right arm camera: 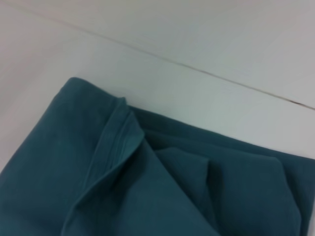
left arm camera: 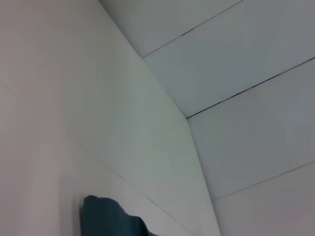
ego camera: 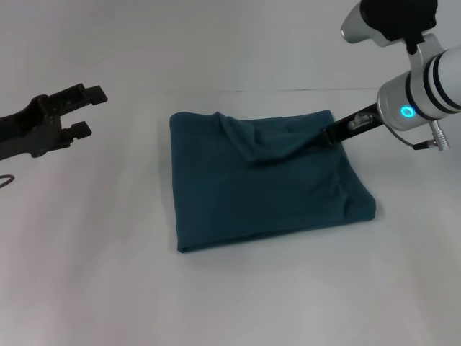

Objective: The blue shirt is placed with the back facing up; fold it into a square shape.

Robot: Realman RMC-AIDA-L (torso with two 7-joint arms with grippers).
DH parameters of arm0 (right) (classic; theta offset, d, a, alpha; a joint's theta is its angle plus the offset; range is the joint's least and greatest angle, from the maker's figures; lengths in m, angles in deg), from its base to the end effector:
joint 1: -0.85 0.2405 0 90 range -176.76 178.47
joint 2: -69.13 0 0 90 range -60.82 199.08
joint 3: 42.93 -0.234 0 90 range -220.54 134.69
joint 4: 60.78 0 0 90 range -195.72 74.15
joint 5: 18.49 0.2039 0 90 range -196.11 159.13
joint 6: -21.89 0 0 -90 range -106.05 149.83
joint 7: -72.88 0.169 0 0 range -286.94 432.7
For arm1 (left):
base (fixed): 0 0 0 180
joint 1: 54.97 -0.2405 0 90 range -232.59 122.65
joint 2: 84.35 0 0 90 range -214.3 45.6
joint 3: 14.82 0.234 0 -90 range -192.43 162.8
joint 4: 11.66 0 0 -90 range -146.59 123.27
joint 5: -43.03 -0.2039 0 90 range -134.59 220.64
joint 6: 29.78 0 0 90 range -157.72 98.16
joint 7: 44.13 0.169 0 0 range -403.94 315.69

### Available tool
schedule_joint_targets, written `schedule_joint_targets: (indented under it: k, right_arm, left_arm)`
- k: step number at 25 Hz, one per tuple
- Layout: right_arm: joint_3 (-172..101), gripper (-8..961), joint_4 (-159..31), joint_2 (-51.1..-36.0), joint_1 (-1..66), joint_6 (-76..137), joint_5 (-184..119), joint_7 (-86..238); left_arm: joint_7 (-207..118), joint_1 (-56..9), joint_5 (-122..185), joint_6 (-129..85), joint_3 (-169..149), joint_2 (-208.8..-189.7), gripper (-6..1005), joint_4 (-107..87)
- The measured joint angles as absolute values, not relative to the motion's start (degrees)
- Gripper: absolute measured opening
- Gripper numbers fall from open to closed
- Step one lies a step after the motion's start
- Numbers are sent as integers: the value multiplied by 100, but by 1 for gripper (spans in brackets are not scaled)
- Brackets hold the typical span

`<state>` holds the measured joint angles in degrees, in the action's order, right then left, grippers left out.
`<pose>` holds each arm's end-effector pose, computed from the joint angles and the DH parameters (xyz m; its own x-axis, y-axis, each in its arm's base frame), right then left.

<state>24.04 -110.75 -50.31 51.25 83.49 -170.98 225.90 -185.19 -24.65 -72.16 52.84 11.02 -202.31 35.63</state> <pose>0.1690 0.4383 -0.0238 0.6638 -0.7348 -0.1397 -0.6649 -0.4941 -0.5601 -0.2563 0.3673 0.0694 -0.0863 0.7306 0.6773 0.9529 -0.1379 0.2702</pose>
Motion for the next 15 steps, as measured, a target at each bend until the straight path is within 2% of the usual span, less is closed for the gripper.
schedule_joint_targets:
  k: [15]
  right_arm:
    - [2384, 12, -10661, -5009, 5134, 8029, -17133, 22679]
  left_arm:
    - [-18535, -2465, -7210, 5263, 1102, -20238, 930, 3553]
